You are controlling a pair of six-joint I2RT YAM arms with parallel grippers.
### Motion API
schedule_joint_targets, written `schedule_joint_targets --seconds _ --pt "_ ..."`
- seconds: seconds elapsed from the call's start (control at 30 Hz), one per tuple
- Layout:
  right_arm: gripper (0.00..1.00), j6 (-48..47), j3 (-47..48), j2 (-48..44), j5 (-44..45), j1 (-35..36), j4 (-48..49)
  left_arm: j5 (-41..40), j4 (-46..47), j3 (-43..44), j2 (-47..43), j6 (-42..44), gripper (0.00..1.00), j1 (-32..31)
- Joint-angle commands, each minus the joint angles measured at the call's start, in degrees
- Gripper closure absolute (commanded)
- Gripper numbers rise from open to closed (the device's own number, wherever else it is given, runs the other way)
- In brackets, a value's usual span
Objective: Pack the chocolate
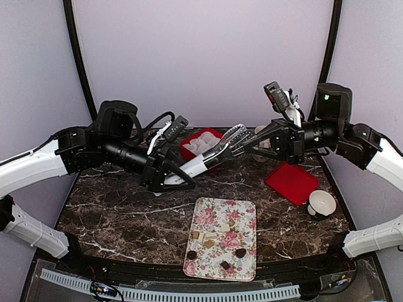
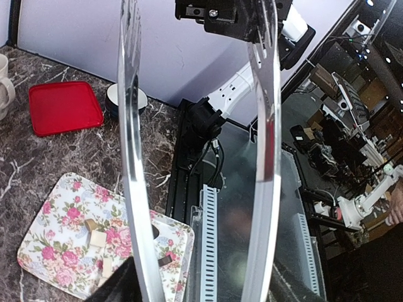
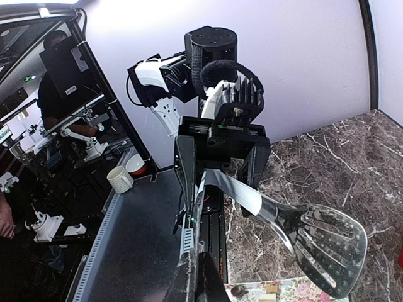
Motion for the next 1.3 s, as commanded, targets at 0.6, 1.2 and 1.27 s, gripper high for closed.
schedule_joint_targets --seconds 0.6,1.2,1.27 --pt "0.17 3.52 -0.82 -3.36 17.59 -10.16 -2.58 -6.45 -1.73 -3.91 -3.69 -7.00 0.67 3.82" --pt "0.04 10.03 -14.60 -9.50 28.12 -14.78 -9.36 -25.60 -25.51 -3.19 -4.80 8.66 0.65 2.80" --pt "0.04 10.84 -15.85 -10.56 28.98 -14.88 -9.54 -27.30 -27.74 -3.07 -3.85 9.83 0.64 1.79"
